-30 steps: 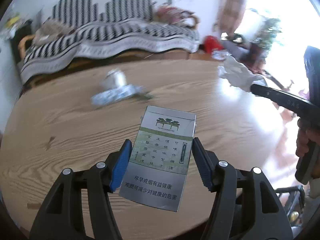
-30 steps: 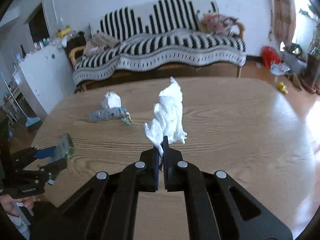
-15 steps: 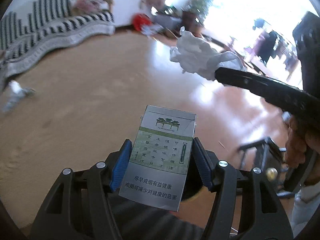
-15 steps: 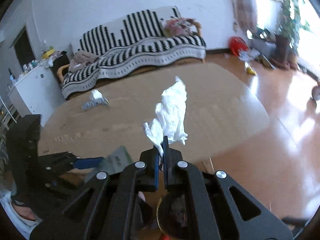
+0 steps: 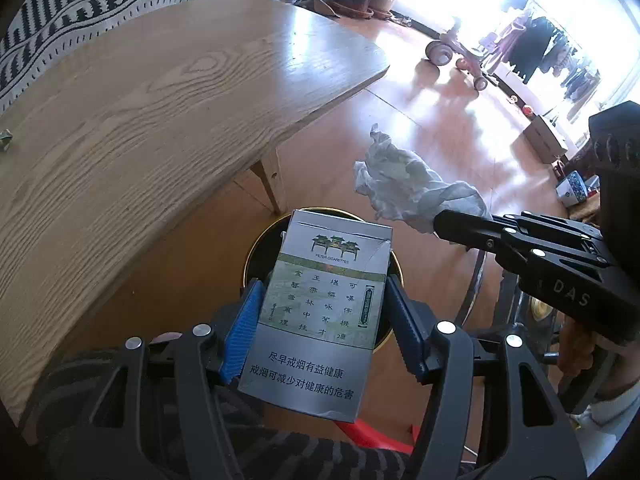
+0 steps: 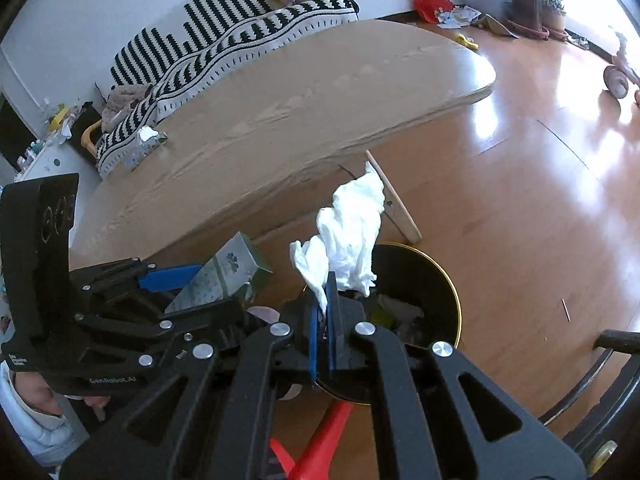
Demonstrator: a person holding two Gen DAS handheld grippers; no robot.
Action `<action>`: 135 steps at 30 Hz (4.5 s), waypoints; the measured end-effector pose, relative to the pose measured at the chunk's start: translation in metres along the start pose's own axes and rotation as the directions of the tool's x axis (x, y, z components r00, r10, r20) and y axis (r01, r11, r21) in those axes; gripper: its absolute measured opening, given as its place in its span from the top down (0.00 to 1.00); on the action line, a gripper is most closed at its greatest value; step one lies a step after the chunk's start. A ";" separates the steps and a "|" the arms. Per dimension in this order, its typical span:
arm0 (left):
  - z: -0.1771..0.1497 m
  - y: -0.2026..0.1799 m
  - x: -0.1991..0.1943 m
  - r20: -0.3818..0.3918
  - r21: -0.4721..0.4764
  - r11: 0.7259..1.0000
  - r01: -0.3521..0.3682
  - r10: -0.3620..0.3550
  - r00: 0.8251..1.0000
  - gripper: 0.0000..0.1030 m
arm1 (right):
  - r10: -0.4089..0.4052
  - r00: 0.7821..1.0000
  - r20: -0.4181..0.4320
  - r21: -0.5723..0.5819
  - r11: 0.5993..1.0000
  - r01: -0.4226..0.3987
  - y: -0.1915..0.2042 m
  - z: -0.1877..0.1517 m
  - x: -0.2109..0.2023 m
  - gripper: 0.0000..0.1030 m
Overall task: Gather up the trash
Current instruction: 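Carry the cigarette box and tissue to the bin and release both, then grasp the silver blister pack with the left gripper while the right gripper grasps the printed snack wrapper, then carry the blister pack and snack wrapper to the bin and release both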
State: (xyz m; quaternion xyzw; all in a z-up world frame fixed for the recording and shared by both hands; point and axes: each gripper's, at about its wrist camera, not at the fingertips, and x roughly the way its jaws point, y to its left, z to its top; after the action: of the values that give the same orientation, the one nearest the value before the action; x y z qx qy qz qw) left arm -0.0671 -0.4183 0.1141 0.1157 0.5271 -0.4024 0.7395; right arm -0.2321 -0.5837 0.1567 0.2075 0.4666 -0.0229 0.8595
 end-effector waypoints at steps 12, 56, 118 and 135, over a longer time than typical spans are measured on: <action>-0.003 -0.013 0.011 -0.020 0.010 1.000 0.002 -0.002 1.000 0.41 | 0.008 1.000 -0.005 0.033 0.999 -0.008 -0.007 0.014 0.006 0.96; -0.088 0.338 -0.122 -0.011 -0.556 0.727 -0.403 0.478 0.878 0.06 | -0.084 0.995 -0.062 -0.590 0.807 0.031 0.261 0.147 0.225 0.06; 0.031 0.416 -0.107 0.205 -0.294 0.909 -0.297 0.363 0.909 0.77 | 0.140 0.986 -0.088 -0.566 0.808 -0.165 0.360 0.268 0.332 0.84; 0.032 0.350 -0.138 0.219 -0.253 0.913 -0.320 0.376 0.900 0.77 | 0.153 0.988 -0.026 -0.554 0.821 -0.141 0.333 0.252 0.247 0.84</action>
State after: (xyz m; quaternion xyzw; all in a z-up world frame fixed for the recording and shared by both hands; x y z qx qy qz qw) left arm 0.1892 -0.1451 0.1592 0.0749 0.4346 -0.2165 0.8710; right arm 0.1844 -0.3368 0.1881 -0.0150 0.4273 0.1774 0.8864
